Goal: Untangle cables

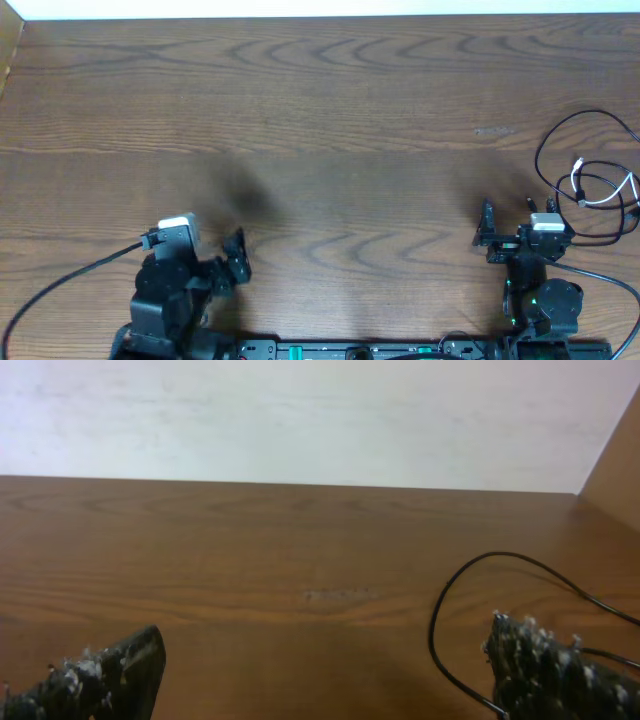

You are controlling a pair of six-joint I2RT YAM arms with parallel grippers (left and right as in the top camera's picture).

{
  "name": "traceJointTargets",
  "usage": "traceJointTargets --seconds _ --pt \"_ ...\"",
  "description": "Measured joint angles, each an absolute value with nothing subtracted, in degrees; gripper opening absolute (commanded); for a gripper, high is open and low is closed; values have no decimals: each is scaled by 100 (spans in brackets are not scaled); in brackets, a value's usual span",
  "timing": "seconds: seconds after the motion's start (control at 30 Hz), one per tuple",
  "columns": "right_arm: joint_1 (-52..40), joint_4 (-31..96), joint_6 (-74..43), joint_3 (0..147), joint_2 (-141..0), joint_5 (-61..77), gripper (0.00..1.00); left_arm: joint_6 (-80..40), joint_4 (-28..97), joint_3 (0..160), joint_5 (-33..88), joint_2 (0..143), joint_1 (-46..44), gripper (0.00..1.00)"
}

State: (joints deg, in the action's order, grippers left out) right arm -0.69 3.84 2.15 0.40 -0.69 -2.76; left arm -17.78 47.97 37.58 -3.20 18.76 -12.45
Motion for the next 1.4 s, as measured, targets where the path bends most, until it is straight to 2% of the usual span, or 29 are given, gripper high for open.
traceJointTargets --seconds 0.27,0.67,0.97,1.4 --pt "-69 384 215 40 -69 -255 99 -1780 2644 1850 -316 633 -346 98" --pt "-69 386 217 40 -69 -252 99 -1522 -80 154 -143 54 -95 98" --pt "-69 386 215 40 -69 -252 99 -311 113 73 318 58 -91 98" --pt "-69 386 215 40 -69 -252 99 -255 126 84 338 58 -91 98"
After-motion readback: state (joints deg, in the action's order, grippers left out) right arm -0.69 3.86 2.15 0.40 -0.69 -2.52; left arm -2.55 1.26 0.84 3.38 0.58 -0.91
